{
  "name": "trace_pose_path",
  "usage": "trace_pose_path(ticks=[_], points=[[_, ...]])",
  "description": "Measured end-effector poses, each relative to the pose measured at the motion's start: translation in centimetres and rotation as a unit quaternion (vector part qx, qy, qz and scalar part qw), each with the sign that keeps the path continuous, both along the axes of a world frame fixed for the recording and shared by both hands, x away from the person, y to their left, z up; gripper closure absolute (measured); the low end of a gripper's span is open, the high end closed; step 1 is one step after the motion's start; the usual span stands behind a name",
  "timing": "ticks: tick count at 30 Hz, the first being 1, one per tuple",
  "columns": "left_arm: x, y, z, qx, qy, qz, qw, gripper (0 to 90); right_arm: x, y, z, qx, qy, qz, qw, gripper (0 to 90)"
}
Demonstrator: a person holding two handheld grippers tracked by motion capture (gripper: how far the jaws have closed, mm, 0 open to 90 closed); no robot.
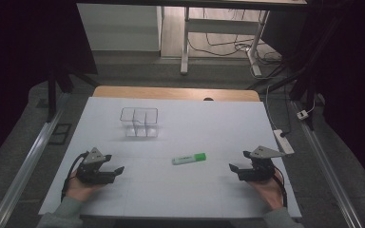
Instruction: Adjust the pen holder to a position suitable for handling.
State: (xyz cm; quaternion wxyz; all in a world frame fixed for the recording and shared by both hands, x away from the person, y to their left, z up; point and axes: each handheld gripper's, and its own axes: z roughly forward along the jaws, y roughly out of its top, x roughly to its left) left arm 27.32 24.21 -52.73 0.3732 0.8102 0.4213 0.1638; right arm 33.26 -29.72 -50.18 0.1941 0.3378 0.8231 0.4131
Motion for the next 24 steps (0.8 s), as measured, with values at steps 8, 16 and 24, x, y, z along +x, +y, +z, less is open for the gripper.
trace_pose_path(ticks=[8, 16, 24], points=[[-0.08, -0.06, 0.03, 0.000, 0.000, -0.002, 1.0000, 27.4, -0.03, -0.06, -0.05, -0.003, 0.004, 0.003, 1.0000, 19.1], [0.00, 0.03, 0.05, -0.003, 0.000, 0.000, 1.0000, 27.5, -0.01, 0.15, -0.31, -0.006, 0.008, 0.005, 0.9999, 19.4], [0.22, 0.00, 0.35, -0.003, -0.011, 0.007, 0.9999, 27.6, -0.01, 0.03, -0.31, -0.011, 0.005, 0.008, 0.9999, 20.7]])
